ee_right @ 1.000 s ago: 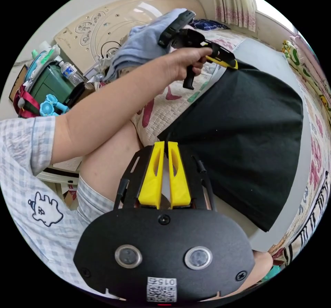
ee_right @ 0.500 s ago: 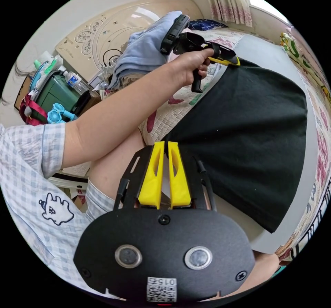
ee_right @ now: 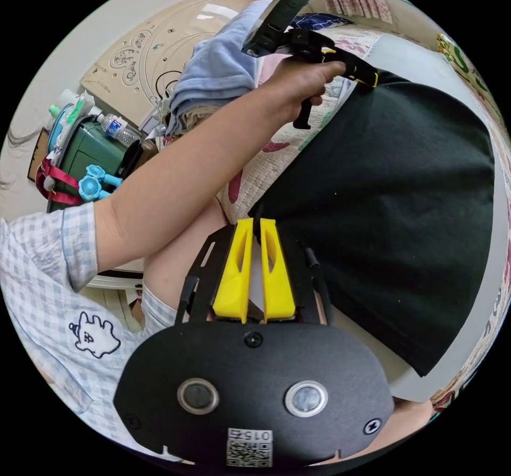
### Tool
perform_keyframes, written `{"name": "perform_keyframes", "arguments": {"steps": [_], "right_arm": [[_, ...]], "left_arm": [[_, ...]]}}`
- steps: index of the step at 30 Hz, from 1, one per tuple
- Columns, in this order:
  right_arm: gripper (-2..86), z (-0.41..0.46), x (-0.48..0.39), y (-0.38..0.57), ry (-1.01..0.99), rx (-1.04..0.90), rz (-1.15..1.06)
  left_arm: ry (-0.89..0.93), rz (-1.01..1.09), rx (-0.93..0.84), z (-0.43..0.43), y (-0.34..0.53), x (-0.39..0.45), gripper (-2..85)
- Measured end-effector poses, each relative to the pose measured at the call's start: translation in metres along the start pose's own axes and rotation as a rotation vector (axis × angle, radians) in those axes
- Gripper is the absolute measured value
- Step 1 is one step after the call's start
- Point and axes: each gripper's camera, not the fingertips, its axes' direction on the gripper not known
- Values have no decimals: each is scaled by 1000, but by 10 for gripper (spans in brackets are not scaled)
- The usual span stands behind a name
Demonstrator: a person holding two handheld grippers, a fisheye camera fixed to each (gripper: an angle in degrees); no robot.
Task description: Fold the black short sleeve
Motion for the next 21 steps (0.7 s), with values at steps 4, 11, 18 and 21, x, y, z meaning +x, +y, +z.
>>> {"name": "perform_keyframes", "arguments": {"steps": [4,11,18,21], "right_arm": [[16,-37,-21,10,-62,17,-36],[-4,-112,-70,34,-252,31,-122],[-2,-217,-77,29,90,228,66],[3,-265,-61,10,156,323,179]], "left_arm": [[31,-27,-3,3,1,-2,36],[140,-119,45,-7,11,-24,47],[180,-185,81,2,17,-39,59],[200,-215,109,7,19,-47,71]]}}
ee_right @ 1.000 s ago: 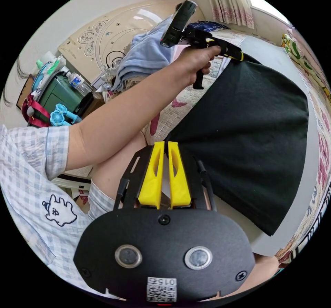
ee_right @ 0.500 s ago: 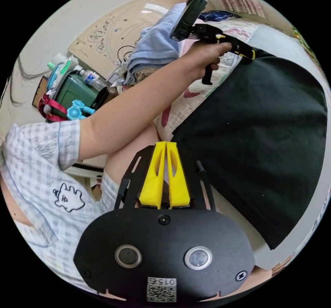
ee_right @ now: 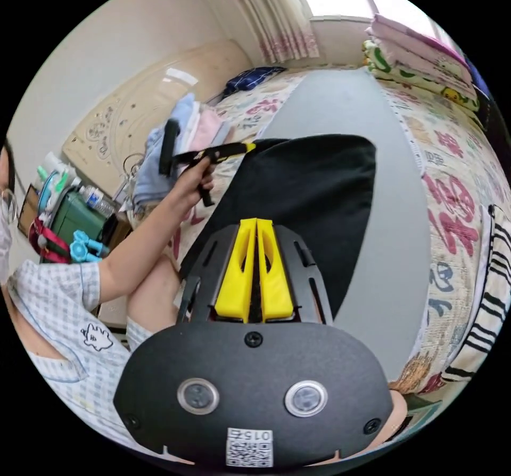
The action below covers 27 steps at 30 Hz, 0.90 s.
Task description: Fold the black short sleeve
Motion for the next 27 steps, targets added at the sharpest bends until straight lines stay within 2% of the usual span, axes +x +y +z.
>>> {"name": "perform_keyframes", "arguments": {"steps": [2,7,11,15,18,22,27], "right_arm": [[14,-24,26,-35,-6,81,124],[53,-47,62,-100,18,125,350],[71,-62,88,-129,-120,164,550],[97,-76,82,-153,-169,148,582],[100,-78,57,-169,-109,73,542],[89,-91,32,-179,-64,39,548],[82,-123,7,-176,-77,70,522]], "left_arm": [[3,-8,-1,5,0,-7,78],[56,12,-12,6,5,-11,84],[106,-80,-1,17,6,-21,88],[160,-192,-2,40,-5,-39,86],[234,-238,-41,63,-21,-47,80],[157,-184,-62,67,-31,-42,73],[127,-191,38,47,-20,-44,84]]}}
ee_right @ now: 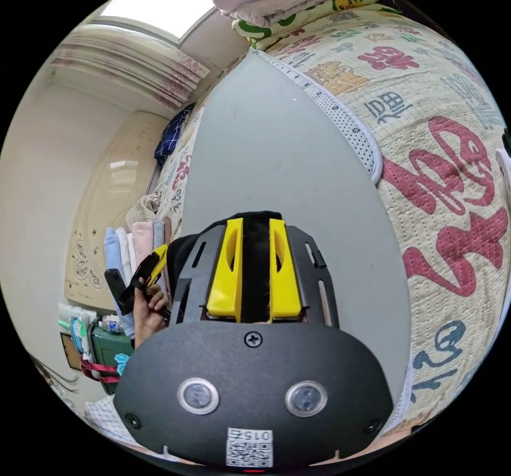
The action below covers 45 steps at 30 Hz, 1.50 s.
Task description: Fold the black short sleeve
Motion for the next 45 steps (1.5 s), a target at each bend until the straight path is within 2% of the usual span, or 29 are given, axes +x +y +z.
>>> {"name": "perform_keyframes", "arguments": {"steps": [4,9,15,18,20,21,24,27,32,39,42,45], "right_arm": [[77,-12,-44,19,141,25,-145],[50,-29,-67,21,192,-14,-146],[34,-38,-112,28,378,-56,-283],[58,-63,-115,28,347,-22,-268],[78,-97,-106,38,303,103,-248],[82,-101,-104,39,284,103,-255],[95,-96,-86,32,217,-50,-235],[77,-103,-78,24,138,-66,-191],[69,-97,-97,4,220,-117,-253],[67,-72,-107,-26,184,-144,-260],[67,-61,-101,-35,144,-136,-206],[67,-52,-93,-38,131,-139,-207]], "left_arm": [[-2,12,-78,33,-12,5,76],[-53,51,-63,33,-16,4,33],[-72,-20,-54,38,-18,-9,32],[-39,5,-89,34,-23,-13,55],[-31,-10,-66,13,-21,-26,78],[-33,-15,-58,8,-19,-30,81],[-56,34,-99,9,-1,-26,103],[-35,49,-83,5,9,-29,114],[-1,59,-95,-4,20,-29,137],[35,62,-108,-12,21,-31,167],[-31,48,-95,-21,20,-35,167],[-160,46,-81,-28,18,-41,203]]}}
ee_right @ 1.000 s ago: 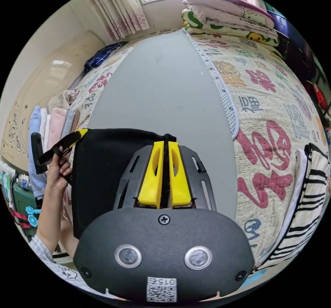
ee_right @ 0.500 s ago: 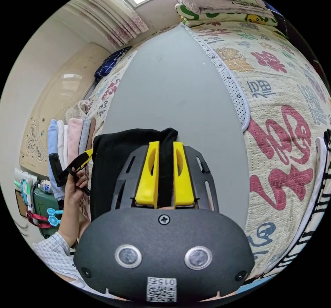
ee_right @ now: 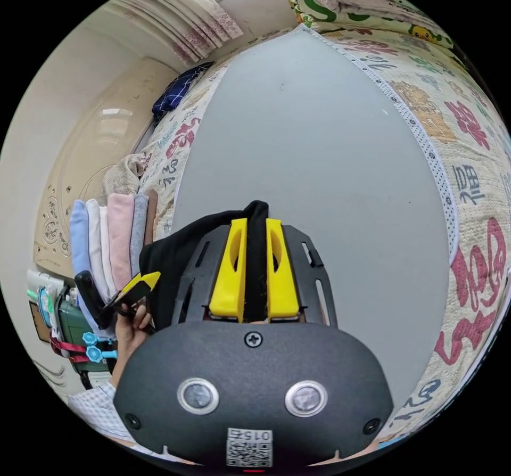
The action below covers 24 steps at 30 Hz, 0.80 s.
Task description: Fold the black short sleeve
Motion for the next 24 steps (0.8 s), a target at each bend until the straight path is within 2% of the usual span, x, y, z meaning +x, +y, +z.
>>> {"name": "perform_keyframes", "arguments": {"steps": [3,9,18,24], "right_arm": [[66,5,16,6,5,-1,-12],[61,33,55,14,-72,-21,7],[104,82,99,52,90,-102,-133],[96,129,187,100,-110,-121,-52]], "left_arm": [[-103,11,11,-9,-1,-4,232],[-87,-53,22,-11,0,-30,222],[-83,-62,23,-29,3,-65,182],[-6,-121,8,-49,9,-90,117]]}}
